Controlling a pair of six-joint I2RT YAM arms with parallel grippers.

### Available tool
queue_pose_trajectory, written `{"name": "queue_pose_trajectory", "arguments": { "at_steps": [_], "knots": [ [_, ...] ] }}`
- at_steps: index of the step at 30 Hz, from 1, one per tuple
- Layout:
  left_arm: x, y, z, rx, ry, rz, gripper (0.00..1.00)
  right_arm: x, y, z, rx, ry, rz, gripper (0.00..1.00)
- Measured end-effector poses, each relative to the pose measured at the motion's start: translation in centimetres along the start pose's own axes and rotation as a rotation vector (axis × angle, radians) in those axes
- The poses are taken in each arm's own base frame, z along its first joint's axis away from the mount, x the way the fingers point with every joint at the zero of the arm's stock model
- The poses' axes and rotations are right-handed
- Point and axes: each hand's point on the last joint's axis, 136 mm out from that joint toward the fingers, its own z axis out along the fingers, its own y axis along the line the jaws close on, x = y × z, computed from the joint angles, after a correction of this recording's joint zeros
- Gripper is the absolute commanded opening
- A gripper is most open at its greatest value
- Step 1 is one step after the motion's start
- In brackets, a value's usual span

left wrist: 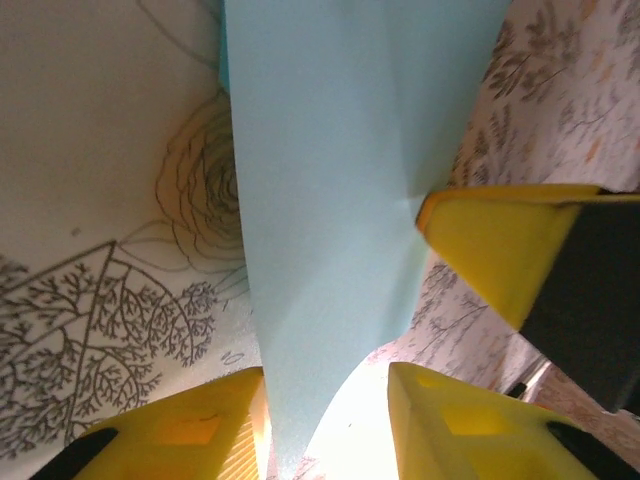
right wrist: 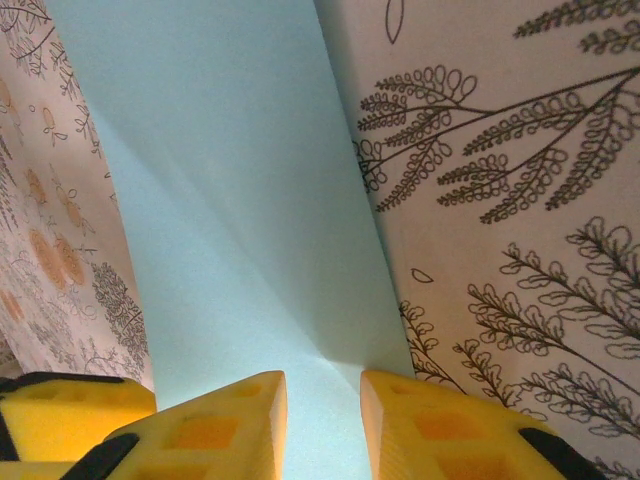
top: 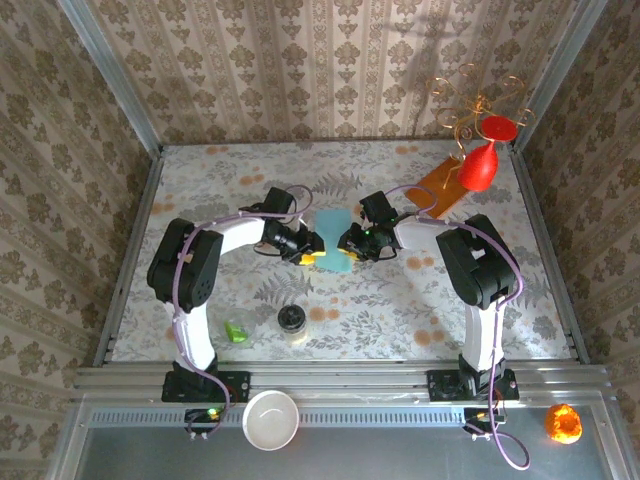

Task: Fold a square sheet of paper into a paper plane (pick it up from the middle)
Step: Third fold the triangle at the center of the table.

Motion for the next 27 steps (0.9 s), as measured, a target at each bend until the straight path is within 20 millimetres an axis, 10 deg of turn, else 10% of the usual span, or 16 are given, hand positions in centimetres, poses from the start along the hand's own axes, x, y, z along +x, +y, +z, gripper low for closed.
{"name": "queue_pose_trajectory", "arguments": {
  "at_steps": [11,27],
  "knots": [
    [-3.5,0.4,-0.6,0.071,-0.019,-0.045,0.28,-0.1,0.0,-0.1,-0.018,0.006,0.022,0.30],
    [-3.3,2.6,-0.4,-0.017,0.002,-0.045,0.31,-0.1,0.0,-0.1,-0.023,0.008,0.027,0.30]
  ]
}}
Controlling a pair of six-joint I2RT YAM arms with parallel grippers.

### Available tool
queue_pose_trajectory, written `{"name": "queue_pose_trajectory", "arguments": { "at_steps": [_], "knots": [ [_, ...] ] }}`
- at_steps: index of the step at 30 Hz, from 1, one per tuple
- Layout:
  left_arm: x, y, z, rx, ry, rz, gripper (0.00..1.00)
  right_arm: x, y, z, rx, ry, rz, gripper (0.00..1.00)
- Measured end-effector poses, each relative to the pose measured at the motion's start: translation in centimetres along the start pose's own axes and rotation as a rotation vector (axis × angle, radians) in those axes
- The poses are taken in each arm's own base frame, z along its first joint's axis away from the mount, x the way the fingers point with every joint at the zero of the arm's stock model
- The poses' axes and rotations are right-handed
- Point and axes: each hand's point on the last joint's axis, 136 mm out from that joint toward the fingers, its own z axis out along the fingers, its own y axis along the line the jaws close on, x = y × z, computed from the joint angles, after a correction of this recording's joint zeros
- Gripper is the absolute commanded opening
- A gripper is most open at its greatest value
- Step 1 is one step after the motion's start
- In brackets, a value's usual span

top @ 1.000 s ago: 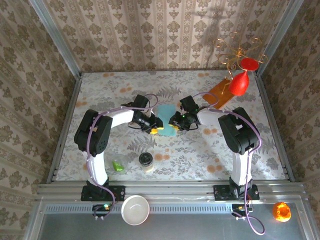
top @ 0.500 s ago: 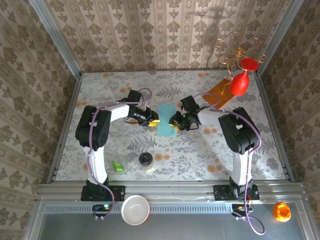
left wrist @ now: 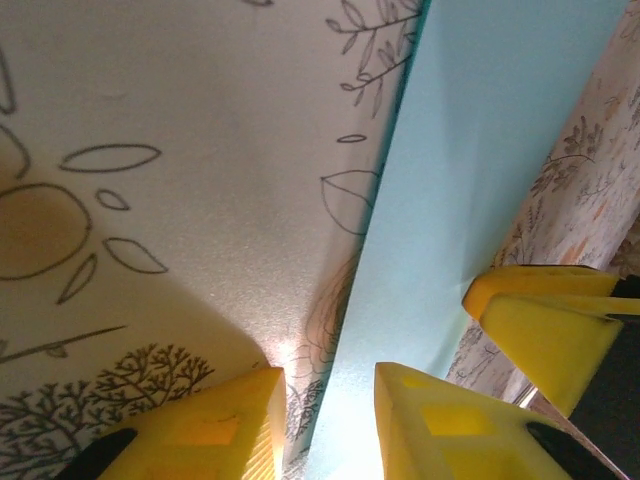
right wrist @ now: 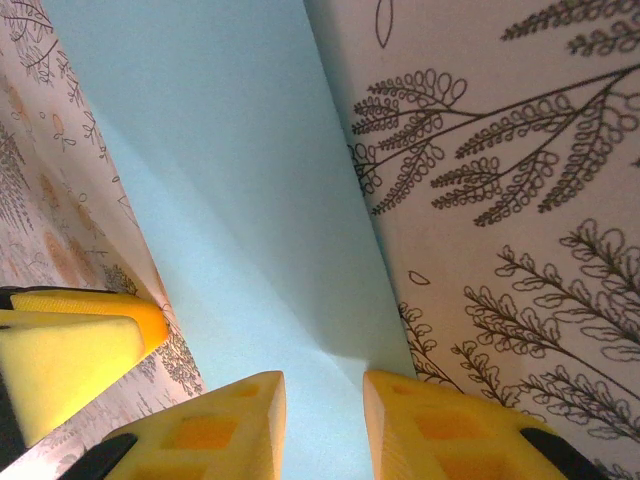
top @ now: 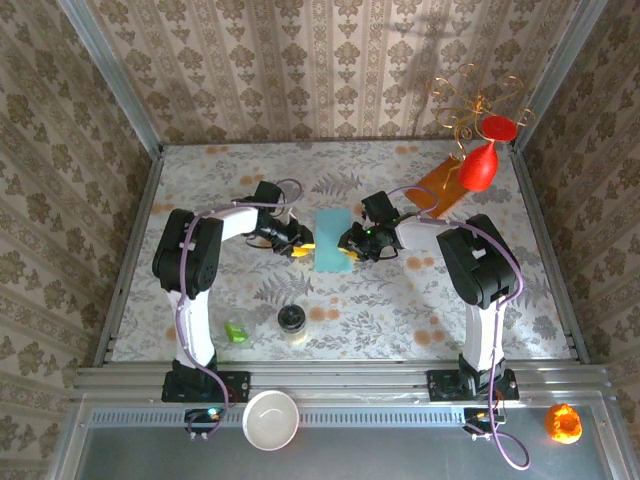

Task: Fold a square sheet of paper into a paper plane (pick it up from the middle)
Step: Third fold the triangle at the center of the table.

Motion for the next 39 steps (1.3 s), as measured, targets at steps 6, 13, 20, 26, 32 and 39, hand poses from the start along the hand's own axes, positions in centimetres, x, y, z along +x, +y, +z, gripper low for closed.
{"name": "queue_pose_trajectory", "arguments": {
  "at_steps": [6,13,20,26,32,39],
  "knots": [
    [-0.1,-0.9,0.9,-0.001,0.016,0.038,0.32,0.0,0.0,0.0,-0.001,0.000,0.000,0.30],
    [0.2,-1.5,1.4,0.004,0.040,0.069,0.32,0.0,-0.1,0.0,-0.013,0.005,0.003,0.30],
    [0.6,-1.7,1.4,0.021,0.058,0.077,0.31,0.0,-0.1,0.0,-0.020,0.007,0.004,0.30],
    [0.8,-1.0,1.0,-0.019,0.057,0.077,0.35,0.0,-0.1,0.0,-0.020,0.007,0.004,0.30],
    [2.7,-0.4,0.3,-0.104,0.035,0.087,0.36,-0.1,-0.2,0.0,-0.026,0.009,0.012,0.30],
    [6.0,-0.4,1.7,-0.161,0.075,0.097,0.36,-0.4,-0.3,-0.1,-0.042,0.007,0.036,0.30]
  ]
}}
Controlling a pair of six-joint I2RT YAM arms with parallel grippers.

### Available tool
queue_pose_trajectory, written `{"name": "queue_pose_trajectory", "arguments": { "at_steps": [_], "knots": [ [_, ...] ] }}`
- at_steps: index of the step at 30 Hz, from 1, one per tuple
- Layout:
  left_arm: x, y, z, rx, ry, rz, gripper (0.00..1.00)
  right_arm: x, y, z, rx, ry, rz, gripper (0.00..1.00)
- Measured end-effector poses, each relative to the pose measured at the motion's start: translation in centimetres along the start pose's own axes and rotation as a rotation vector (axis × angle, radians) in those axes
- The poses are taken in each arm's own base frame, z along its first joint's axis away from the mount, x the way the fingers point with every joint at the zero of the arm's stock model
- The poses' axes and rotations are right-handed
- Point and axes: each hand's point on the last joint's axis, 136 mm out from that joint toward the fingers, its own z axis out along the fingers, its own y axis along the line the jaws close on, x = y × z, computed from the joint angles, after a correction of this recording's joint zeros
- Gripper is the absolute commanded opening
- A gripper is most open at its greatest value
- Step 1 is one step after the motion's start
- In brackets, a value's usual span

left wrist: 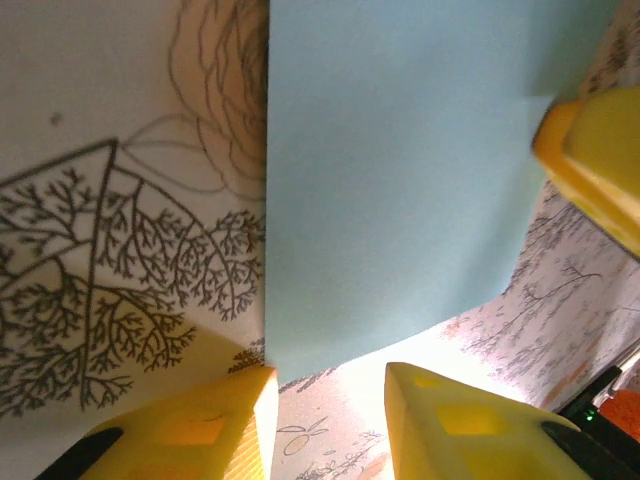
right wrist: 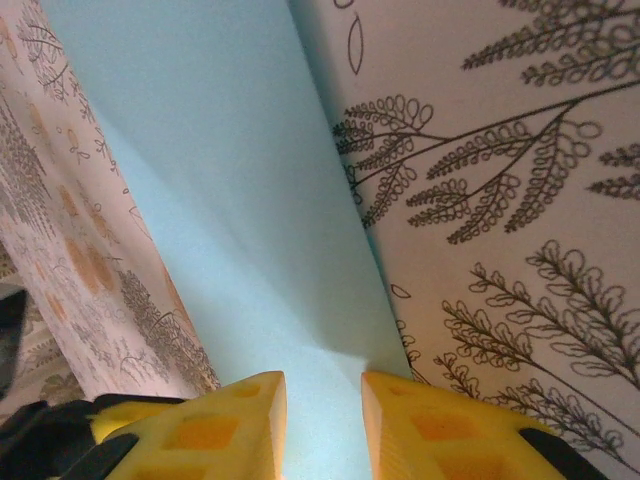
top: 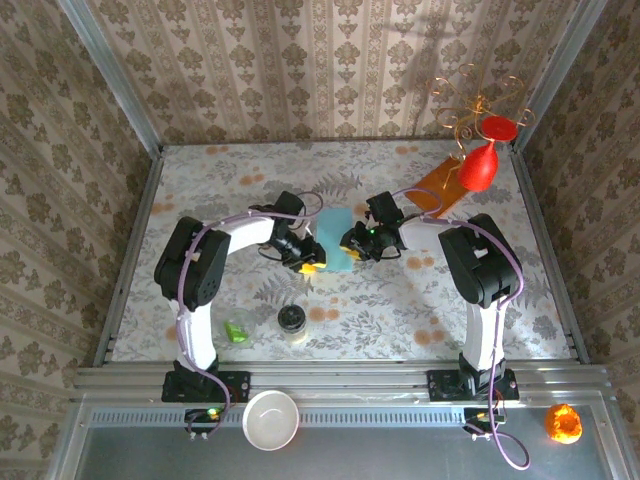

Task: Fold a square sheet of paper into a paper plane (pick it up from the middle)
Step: Third fold the triangle at the center of the table.

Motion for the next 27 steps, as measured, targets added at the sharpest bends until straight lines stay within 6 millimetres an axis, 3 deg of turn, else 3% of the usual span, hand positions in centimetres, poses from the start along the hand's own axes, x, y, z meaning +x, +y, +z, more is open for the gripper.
{"name": "queue_pose_trajectory", "arguments": {
  "at_steps": [11,19,27],
  "knots": [
    [-0.1,-0.1,0.1,-0.002,-0.008,-0.014,0.39,0.0,0.0,0.0,-0.006,0.001,0.003,0.30],
    [-1.2,0.4,-1.4,-0.036,-0.078,-0.020,0.38,0.0,0.0,0.0,-0.007,0.001,0.004,0.30],
    [-1.1,-0.4,-0.9,-0.004,-0.067,-0.020,0.37,0.0,0.0,0.0,-0.017,0.003,0.011,0.30]
  ]
}}
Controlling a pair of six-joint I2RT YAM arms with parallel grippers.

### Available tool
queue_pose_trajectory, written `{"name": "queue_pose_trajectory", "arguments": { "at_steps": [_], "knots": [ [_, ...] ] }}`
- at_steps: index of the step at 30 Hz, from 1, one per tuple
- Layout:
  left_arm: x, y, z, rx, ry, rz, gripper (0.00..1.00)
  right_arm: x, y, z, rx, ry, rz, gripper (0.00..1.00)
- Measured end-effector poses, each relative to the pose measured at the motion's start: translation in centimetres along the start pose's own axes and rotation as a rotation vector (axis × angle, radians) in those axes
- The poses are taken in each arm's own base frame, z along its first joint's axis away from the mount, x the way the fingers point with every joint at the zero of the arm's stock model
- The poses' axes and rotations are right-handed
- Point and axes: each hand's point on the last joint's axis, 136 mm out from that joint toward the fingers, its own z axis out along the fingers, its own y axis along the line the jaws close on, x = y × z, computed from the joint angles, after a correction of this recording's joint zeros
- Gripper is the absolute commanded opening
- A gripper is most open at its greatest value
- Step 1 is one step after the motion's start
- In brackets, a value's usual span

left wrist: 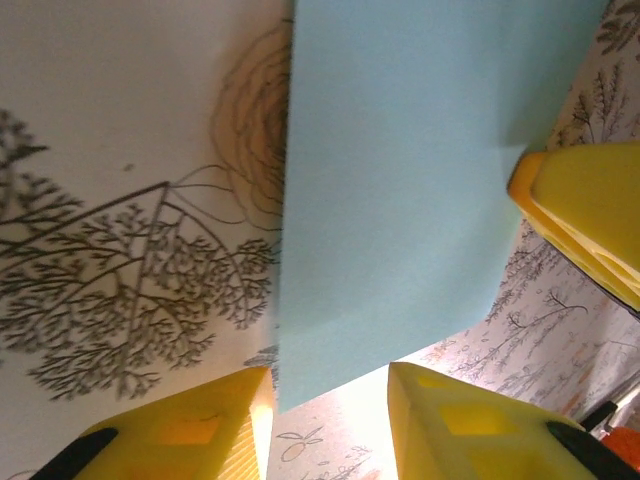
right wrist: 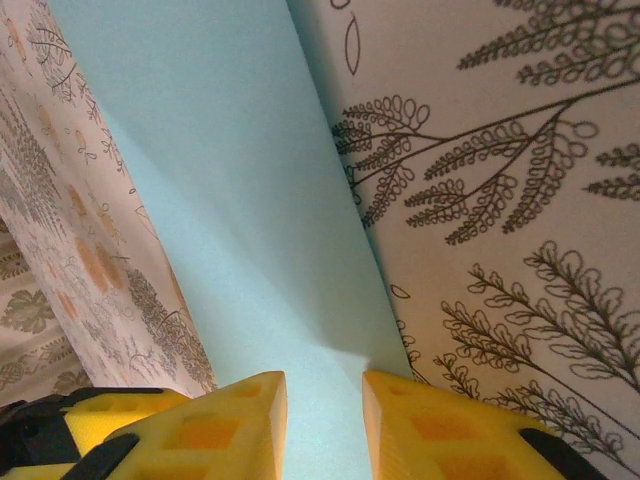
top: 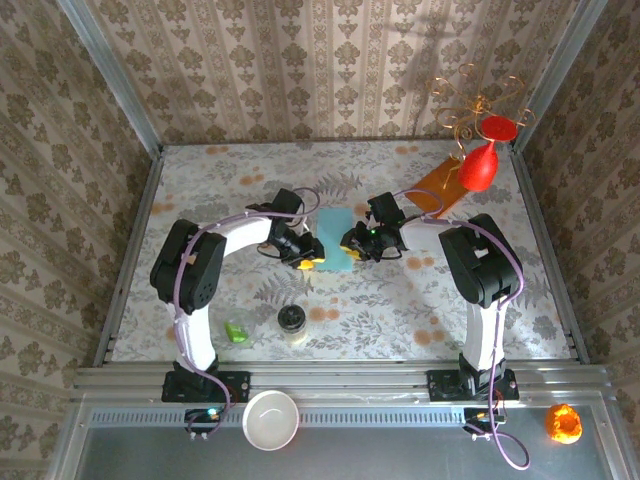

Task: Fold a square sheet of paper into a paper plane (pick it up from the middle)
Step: Third fold the triangle at the center of the table.

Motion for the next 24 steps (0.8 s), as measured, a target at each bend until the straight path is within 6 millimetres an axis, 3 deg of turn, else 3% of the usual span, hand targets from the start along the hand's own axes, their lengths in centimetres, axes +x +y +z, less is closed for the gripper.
{"name": "queue_pose_trajectory", "arguments": {
  "at_steps": [24],
  "knots": [
    [0.1,0.4,0.7,-0.020,0.005,-0.022,0.36,0.0,0.0,-0.1,-0.011,0.005,0.012,0.30]
  ]
}}
